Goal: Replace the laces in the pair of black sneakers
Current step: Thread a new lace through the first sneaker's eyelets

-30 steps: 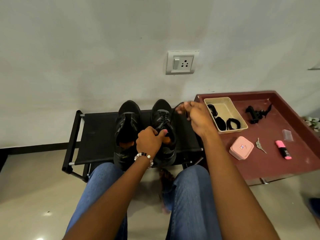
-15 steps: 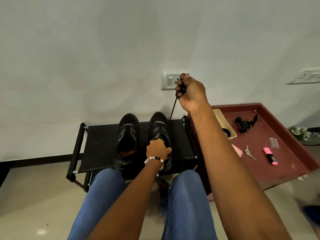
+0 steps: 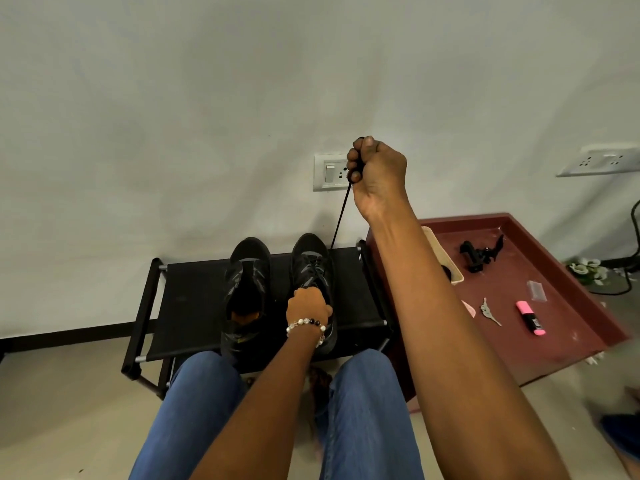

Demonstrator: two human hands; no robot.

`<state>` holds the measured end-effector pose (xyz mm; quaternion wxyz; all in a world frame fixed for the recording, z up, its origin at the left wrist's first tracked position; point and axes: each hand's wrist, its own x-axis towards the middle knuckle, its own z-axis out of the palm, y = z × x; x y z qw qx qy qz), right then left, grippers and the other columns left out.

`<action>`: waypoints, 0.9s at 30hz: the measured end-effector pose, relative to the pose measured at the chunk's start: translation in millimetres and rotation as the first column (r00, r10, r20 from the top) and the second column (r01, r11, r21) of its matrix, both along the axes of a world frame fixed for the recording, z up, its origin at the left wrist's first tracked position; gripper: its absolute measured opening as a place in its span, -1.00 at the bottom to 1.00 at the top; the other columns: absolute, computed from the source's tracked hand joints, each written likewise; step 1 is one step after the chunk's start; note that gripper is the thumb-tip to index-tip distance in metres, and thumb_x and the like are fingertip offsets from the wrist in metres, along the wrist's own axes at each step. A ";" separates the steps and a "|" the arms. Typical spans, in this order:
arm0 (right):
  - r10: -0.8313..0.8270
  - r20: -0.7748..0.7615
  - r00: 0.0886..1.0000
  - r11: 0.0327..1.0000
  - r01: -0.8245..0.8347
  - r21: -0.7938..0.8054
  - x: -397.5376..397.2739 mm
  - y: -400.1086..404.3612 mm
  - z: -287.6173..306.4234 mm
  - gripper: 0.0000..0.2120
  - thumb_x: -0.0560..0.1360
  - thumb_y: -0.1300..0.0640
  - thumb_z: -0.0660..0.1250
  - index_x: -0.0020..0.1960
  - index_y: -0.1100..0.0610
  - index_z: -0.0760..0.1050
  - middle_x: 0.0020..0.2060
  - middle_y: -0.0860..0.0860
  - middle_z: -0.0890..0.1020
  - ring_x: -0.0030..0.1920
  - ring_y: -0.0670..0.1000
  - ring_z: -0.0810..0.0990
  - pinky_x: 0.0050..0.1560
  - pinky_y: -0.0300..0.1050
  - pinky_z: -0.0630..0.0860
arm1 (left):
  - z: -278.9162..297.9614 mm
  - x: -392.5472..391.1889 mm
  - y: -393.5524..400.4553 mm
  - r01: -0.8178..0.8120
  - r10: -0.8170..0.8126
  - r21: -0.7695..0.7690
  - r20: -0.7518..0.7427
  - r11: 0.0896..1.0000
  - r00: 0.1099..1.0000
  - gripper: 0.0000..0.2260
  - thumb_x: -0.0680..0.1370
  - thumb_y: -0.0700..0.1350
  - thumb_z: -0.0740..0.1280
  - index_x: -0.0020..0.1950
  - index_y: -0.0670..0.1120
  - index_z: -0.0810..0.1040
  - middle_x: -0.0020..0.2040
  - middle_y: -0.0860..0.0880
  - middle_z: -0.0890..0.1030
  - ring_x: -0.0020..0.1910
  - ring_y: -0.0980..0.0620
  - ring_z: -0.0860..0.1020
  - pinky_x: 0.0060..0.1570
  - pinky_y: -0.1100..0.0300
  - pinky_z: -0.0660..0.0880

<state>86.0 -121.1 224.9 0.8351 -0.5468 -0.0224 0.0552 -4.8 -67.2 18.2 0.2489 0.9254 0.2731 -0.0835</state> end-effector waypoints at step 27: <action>0.257 0.044 0.965 0.112 0.016 -0.994 2.1 -11.9 -192.5 -0.71 0.52 0.20 0.39 0.22 0.25 0.53 0.18 0.19 0.57 0.24 0.23 0.50 0.20 0.14 0.50 | -18.5 16.3 75.3 0.055 0.034 -0.185 0.443 0.981 0.896 -0.74 0.56 -0.21 0.35 0.24 -0.10 0.61 0.16 -0.11 0.64 0.15 -0.06 0.58 0.16 0.22 0.43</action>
